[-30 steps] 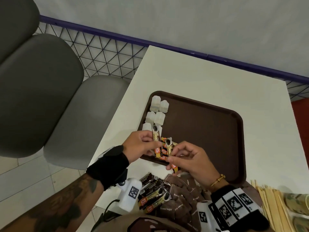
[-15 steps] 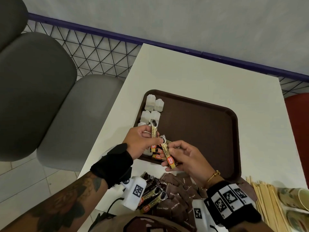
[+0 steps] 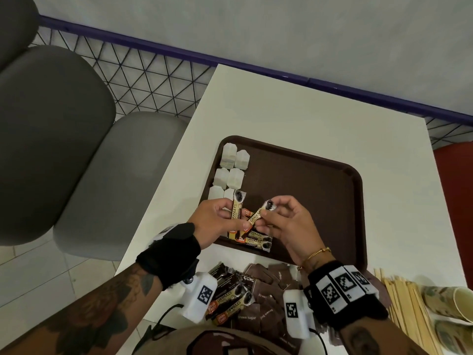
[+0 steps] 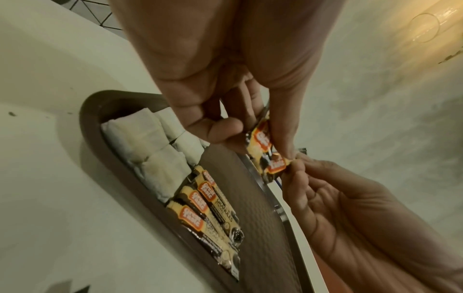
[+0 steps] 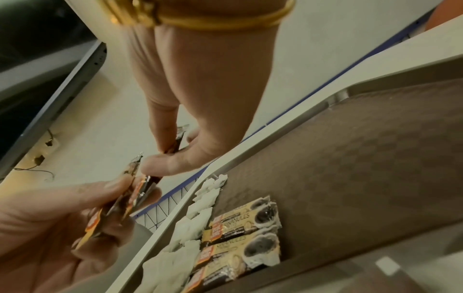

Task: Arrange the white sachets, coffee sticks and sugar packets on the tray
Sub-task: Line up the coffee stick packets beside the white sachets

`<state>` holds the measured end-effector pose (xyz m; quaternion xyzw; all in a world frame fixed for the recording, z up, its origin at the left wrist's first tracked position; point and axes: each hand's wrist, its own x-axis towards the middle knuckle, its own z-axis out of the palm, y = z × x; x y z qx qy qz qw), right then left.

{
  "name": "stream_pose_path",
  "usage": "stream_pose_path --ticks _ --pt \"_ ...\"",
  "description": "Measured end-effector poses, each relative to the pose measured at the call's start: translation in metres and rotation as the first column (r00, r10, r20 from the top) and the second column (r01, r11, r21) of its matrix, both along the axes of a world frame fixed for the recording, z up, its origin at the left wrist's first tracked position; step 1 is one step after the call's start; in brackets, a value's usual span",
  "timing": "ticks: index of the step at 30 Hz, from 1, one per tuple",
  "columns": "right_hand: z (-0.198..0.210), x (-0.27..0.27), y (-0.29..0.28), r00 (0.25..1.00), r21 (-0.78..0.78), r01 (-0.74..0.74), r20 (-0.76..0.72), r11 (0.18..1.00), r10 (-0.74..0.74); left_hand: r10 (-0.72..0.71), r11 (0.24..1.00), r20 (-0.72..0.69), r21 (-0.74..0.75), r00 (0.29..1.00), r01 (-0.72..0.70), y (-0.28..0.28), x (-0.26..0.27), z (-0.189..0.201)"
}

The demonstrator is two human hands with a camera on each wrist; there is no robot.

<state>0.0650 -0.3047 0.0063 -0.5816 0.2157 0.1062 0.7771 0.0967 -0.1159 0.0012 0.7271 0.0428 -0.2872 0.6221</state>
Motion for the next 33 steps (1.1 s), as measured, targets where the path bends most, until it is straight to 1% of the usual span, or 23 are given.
stream_pose_path --ticks 3,6,8,9,10,11,12,13,14,15,16,19,20,22,25,27,30,32,33 --pt "-0.002 -0.002 -0.004 1.0 0.057 0.011 0.006 0.998 -0.011 -0.003 1.0 -0.012 0.02 1.0 0.003 0.004 0.001 -0.003" --pt "-0.002 -0.005 -0.008 1.0 0.09 -0.021 -0.011 0.996 0.022 0.033 0.999 0.008 0.03 0.999 -0.033 0.006 0.004 -0.005" --pt "-0.003 -0.007 -0.01 0.997 0.029 -0.069 -0.019 0.997 0.069 0.07 0.997 0.024 0.035 0.997 -0.071 0.005 0.006 -0.006" --pt "-0.003 -0.008 -0.011 0.995 -0.042 -0.102 -0.008 0.994 0.102 0.082 0.996 0.024 0.037 0.996 -0.083 0.005 0.006 -0.007" --pt "-0.005 -0.008 -0.012 0.989 -0.167 -0.144 0.019 0.975 0.149 0.087 0.995 0.019 0.043 0.996 -0.088 0.004 0.007 -0.007" --pt "-0.006 -0.008 -0.014 0.975 -0.342 -0.184 0.058 0.922 0.216 0.088 0.995 0.011 0.053 0.996 -0.088 0.004 0.007 -0.007" --pt "-0.009 -0.009 -0.016 0.95 -0.532 -0.208 0.091 0.821 0.3 0.086 0.994 0.002 0.062 0.996 -0.086 0.004 0.007 -0.008" --pt "-0.012 -0.009 -0.017 0.917 -0.679 -0.209 0.115 0.704 0.382 0.087 0.994 -0.008 0.068 0.996 -0.086 0.004 0.007 -0.009" --pt "-0.015 -0.009 -0.018 0.883 -0.769 -0.193 0.134 0.609 0.449 0.091 0.993 -0.018 0.071 0.996 -0.089 0.004 0.007 -0.01" --pt "-0.017 -0.009 -0.018 0.856 -0.818 -0.176 0.147 0.547 0.495 0.098 0.993 -0.027 0.073 0.995 -0.096 0.004 0.007 -0.011" --pt "-0.02 -0.009 -0.018 0.836 -0.841 -0.166 0.157 0.515 0.525 0.106 0.992 -0.035 0.075 0.994 -0.103 0.004 0.008 -0.012" --pt "-0.024 -0.007 -0.016 0.809 -0.861 -0.162 0.164 0.482 0.565 0.131 0.989 -0.057 0.076 0.99 -0.127 0.007 0.008 -0.016" --pt "-0.025 -0.005 -0.017 0.814 -0.863 -0.163 0.157 0.479 0.559 0.141 0.988 -0.061 0.073 0.988 -0.137 0.009 0.008 -0.017" --pt "-0.029 0.005 -0.022 0.853 -0.868 -0.15 0.128 0.474 0.505 0.174 0.983 -0.065 0.063 0.983 -0.17 0.013 0.007 -0.02" --pt "-0.036 0.027 -0.033 0.917 -0.888 -0.159 0.03 0.432 0.399 0.234 0.972 -0.084 0.013 0.969 -0.234 0.019 0.007 -0.021" --pt "-0.04 0.04 -0.036 0.919 -0.903 -0.203 -0.043 0.378 0.391 0.261 0.963 -0.105 -0.046 0.96 -0.267 0.022 0.007 -0.02" --pt "-0.048 0.051 -0.032 0.897 -0.918 -0.264 -0.121 0.296 0.425 0.296 0.946 -0.136 -0.097 0.946 -0.31 0.027 0.007 -0.02" --pt "-0.054 0.055 -0.031 0.888 -0.918 -0.281 -0.139 0.279 0.438 0.303 0.944 -0.124 -0.095 0.945 -0.315 0.03 0.007 -0.019" --pt "-0.056 0.055 -0.031 0.887 -0.917 -0.278 -0.131 0.285 0.442 0.296 0.95 -0.101 -0.074 0.95 -0.303 0.031 0.007 -0.02"
